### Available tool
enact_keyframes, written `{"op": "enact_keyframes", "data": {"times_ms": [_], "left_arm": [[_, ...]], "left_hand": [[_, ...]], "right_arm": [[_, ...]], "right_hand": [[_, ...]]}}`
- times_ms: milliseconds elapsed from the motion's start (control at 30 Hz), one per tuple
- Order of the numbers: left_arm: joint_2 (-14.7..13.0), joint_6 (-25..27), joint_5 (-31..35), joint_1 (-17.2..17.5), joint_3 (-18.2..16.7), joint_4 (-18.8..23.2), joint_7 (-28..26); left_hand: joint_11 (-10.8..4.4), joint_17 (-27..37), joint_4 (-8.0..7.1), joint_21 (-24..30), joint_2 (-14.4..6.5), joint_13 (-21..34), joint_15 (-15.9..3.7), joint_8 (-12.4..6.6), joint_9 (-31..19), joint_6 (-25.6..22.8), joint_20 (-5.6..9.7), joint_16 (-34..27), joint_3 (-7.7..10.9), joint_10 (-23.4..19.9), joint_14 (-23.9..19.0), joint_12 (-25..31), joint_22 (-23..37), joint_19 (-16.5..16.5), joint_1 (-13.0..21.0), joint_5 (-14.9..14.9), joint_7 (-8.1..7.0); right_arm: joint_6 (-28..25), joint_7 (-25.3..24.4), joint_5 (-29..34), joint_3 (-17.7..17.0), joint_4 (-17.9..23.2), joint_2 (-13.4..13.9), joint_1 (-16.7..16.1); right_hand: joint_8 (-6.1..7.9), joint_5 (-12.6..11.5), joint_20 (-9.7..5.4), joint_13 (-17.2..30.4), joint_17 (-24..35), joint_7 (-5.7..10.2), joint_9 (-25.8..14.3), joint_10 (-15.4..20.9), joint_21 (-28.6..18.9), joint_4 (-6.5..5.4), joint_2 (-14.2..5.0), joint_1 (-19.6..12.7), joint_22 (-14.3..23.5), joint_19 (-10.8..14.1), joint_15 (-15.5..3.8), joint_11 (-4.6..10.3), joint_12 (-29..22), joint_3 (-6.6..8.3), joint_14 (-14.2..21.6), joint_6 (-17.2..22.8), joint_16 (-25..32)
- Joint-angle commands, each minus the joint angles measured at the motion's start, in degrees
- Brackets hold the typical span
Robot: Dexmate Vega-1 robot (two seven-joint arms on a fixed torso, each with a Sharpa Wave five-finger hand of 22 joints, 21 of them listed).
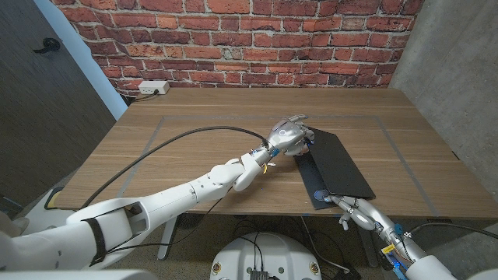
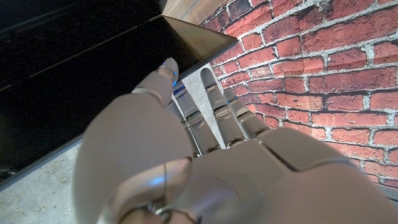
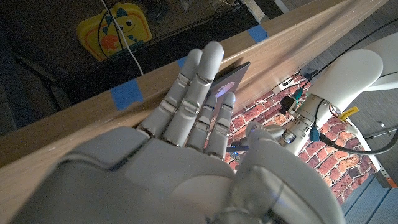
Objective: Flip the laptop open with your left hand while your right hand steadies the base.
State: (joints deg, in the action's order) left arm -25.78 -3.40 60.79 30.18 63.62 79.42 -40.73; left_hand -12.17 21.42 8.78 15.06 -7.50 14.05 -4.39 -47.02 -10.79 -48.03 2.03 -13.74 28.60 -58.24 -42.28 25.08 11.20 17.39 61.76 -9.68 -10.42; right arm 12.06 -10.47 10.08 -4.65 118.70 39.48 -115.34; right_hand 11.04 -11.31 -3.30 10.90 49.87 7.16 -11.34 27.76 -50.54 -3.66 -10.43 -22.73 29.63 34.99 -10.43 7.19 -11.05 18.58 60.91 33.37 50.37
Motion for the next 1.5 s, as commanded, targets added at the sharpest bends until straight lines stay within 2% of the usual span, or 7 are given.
{"op": "enact_keyframes", "data": {"times_ms": [33, 200, 333, 733, 900, 1067, 1500], "left_arm": [[0.6, -0.4, 0.1, -1.2, -0.3, -0.4, -1.5], [0.9, -0.9, 0.1, -1.8, -0.1, -0.5, -2.1], [0.5, -1.6, 0.7, -2.2, 0.3, -0.2, -2.3], [2.6, -2.2, 1.0, -3.7, 0.8, -1.6, -3.3], [4.1, -2.5, 1.2, -5.0, 1.4, -3.4, -4.6], [5.6, -2.8, 1.4, -6.5, 2.2, -5.4, -6.1], [11.7, -2.1, 1.2, -12.6, 5.0, -13.0, -8.1]], "left_hand": [[0.88, 0.2, -0.32, -0.1, -0.5, 4.8, -9.33, 0.08, -0.1, -4.9, -0.35, 0.4, 0.17, -10.6, -0.5, 3.8, 0.1, 0.1, 0.2, -0.2, 4.13], [0.88, 0.2, -0.34, -0.2, -0.5, 4.9, -9.34, 0.18, -0.1, -4.8, -0.41, 0.6, 0.19, -10.6, -0.4, 3.9, 0.2, 0.1, 0.2, -0.2, 4.14], [0.87, 0.3, -0.41, -0.2, -0.6, 4.8, -9.29, 0.36, -0.1, -4.5, -0.36, 0.7, 0.16, -10.2, -0.4, 3.7, 0.2, 0.1, 0.2, -0.2, 3.49], [0.8, 0.2, -0.57, -0.2, -0.6, 4.8, -9.32, 0.72, -0.1, -4.0, -0.48, 1.1, 0.17, -9.7, -0.1, 3.5, 0.2, 0.1, 0.1, -0.3, 3.27], [0.78, 0.2, -0.86, -0.2, -0.8, 4.7, -9.2, 1.22, -0.1, -2.9, -0.72, 1.3, 0.16, -9.1, 0.0, 3.3, 0.2, 0.1, -0.2, -0.2, 2.77], [0.6, 0.0, -1.59, -0.3, -1.1, 4.7, -8.97, 2.49, -0.1, -0.7, -0.99, 2.0, 0.31, -7.4, 0.9, 2.7, 0.2, 0.0, -1.1, -0.2, 1.2], [0.38, -0.5, -2.04, -0.4, -1.1, 3.1, -8.91, 3.66, 0.1, 0.6, -1.32, 2.7, 0.81, -4.2, 2.3, 0.5, 0.2, -0.1, -2.1, -0.4, 0.41]], "right_arm": [[-2.9, -0.7, 0.4, 0.5, 1.5, 2.0, -0.1], [-3.1, -0.8, 0.4, 0.4, 1.8, 2.5, -0.4], [-2.9, -1.3, 0.5, 0.1, 2.0, 2.4, -0.8], [-2.6, -1.3, 0.5, 0.3, 2.0, 2.8, -0.9], [-2.3, -1.5, 0.6, 0.3, 1.9, 2.8, -1.0], [-2.3, -1.7, 0.7, 0.3, 1.9, 2.6, -1.1], [-2.1, -1.7, 0.7, 0.3, 1.9, 2.7, -1.1]], "right_hand": [[0.35, -0.1, -3.57, 0.2, 0.6, -0.19, -0.1, 0.9, -0.5, -0.33, 0.16, 0.7, 0.1, 0.6, -2.15, -0.01, -0.5, 0.21, 1.0, 0.6, 0.9], [0.4, 0.0, -3.55, 0.2, 0.7, -0.25, -0.1, 1.1, -0.7, -0.34, 0.41, 0.8, 0.1, 0.9, -2.12, 0.12, -0.5, 0.18, 1.0, 0.9, 1.0], [0.45, 0.0, -3.57, 0.2, 0.8, -0.19, -0.1, 1.3, -0.8, -0.37, 0.39, 0.9, 0.1, 0.9, -2.14, 0.16, -0.6, 0.21, 1.1, 1.0, 1.2], [0.52, 0.0, -3.67, 0.2, 1.0, -0.21, -0.1, 2.1, -1.2, -0.53, 0.39, 1.2, 0.1, 0.9, -2.13, 0.03, -0.7, 0.38, 1.3, 1.7, 1.9], [0.58, 0.0, -3.68, 0.2, 1.0, -0.32, -0.1, 2.6, -1.4, -0.56, 0.45, 1.4, 0.0, 1.1, -2.12, 0.0, -0.8, 0.42, 1.4, 2.0, 2.1], [0.65, 0.0, -3.64, 0.2, 1.1, -0.35, -0.1, 2.8, -1.5, -0.6, 0.42, 1.4, 0.0, 1.1, -2.12, 0.1, -0.8, 0.47, 1.6, 2.3, 2.4], [0.67, 0.0, -3.68, 0.2, 1.4, -0.14, -0.1, 3.4, -1.9, -0.65, 0.47, 1.7, 0.0, 1.1, -2.09, 0.08, -0.8, 0.63, 2.0, 2.9, 3.1]]}}
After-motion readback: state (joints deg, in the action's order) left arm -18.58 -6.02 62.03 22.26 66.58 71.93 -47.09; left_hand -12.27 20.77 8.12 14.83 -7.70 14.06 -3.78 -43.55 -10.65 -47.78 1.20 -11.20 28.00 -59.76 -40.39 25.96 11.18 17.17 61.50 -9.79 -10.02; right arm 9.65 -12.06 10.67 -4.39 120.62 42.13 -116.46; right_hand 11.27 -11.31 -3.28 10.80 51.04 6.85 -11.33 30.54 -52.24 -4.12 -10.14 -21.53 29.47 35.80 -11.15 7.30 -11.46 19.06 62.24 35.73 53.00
